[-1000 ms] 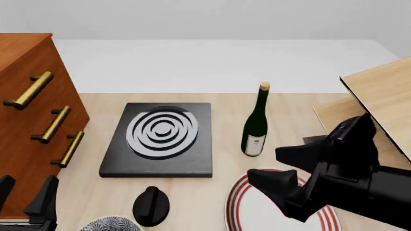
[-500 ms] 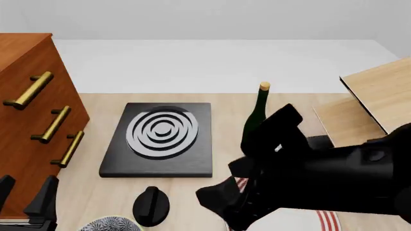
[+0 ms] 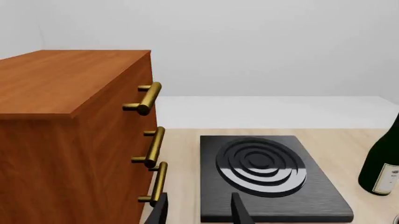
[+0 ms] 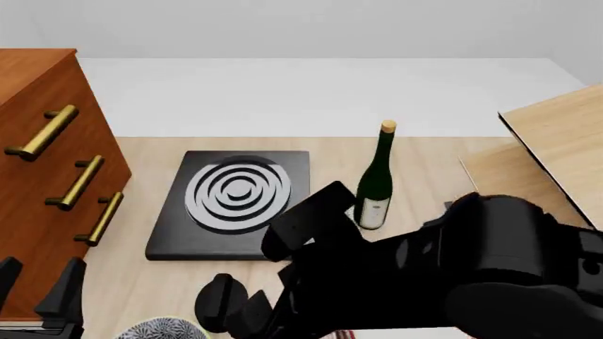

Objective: Pick up the akita bowl and put it on the plate.

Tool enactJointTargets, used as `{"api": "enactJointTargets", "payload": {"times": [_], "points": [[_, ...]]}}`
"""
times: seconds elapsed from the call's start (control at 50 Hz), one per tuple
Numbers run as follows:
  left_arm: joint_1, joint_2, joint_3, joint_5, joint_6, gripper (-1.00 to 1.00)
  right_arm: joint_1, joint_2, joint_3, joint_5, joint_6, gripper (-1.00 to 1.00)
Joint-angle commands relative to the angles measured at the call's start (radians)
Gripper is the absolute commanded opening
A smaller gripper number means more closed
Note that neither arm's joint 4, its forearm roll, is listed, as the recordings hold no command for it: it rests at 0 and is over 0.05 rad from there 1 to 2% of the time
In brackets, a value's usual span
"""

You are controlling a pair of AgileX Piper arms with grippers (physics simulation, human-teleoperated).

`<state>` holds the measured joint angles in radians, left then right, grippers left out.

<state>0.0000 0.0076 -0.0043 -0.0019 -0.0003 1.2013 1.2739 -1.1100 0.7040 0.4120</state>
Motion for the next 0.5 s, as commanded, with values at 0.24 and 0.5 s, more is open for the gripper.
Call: {"api": "enactJointTargets", "payload": {"times": [0.24,0.5], "points": [[0.0,0.0,0.0,0.0,0.0,1.0,0.04,0.088,0.003,-0.084,0.046,1.0],[0.0,0.0,0.0,0.0,0.0,1.0,0.038,0.141,0.038,-0.181,0.057,1.0]]}}
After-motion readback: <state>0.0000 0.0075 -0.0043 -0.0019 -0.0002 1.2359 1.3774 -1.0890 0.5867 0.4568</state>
